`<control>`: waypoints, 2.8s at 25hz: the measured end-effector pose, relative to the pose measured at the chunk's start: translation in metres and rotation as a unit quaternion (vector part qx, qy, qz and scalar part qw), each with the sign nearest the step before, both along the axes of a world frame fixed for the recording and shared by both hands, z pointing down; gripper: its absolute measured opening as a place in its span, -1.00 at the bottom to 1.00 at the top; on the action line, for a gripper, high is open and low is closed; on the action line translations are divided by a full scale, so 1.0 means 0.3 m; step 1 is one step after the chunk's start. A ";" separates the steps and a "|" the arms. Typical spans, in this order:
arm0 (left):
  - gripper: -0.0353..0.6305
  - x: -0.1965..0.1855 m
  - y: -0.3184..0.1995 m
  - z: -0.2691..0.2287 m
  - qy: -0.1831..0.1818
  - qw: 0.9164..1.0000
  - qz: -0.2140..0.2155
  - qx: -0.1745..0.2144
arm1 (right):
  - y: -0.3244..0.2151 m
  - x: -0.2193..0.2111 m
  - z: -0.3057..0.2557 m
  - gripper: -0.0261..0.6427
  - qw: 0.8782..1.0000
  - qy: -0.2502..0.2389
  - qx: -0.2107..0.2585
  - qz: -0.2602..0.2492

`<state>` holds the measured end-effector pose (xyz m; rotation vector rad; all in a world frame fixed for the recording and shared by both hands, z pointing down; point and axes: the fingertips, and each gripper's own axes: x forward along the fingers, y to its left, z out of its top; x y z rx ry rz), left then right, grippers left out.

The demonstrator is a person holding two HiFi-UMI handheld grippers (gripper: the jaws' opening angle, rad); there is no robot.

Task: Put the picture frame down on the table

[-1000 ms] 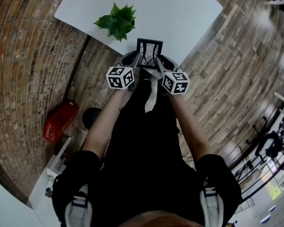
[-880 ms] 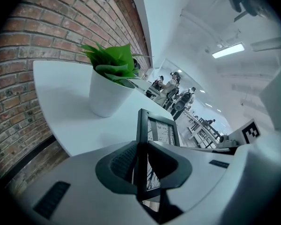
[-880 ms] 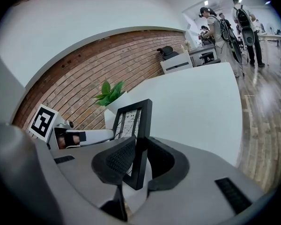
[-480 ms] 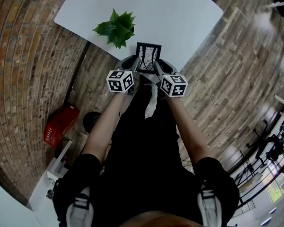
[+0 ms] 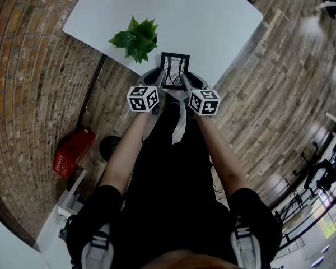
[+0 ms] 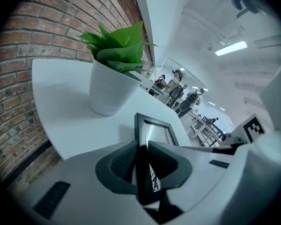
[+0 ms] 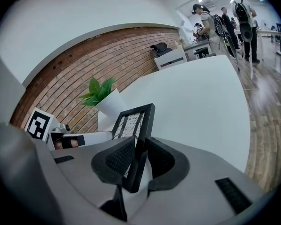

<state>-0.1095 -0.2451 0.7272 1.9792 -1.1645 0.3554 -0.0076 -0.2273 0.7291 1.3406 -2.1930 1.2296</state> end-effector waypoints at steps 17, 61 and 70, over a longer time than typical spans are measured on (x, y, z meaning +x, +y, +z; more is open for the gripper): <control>-0.65 0.012 -0.008 0.029 -0.014 1.000 0.003 -0.012 | -0.011 0.009 0.030 -0.66 0.999 0.028 -0.028 0.016; -0.82 0.042 0.066 -0.241 -0.015 0.992 0.094 0.078 | 0.019 -0.018 -0.286 -0.93 0.979 0.087 0.136 -0.121; -0.83 0.003 0.145 -0.352 -0.023 0.991 0.091 0.094 | 0.133 0.002 -0.372 -0.93 0.973 0.106 0.149 -0.140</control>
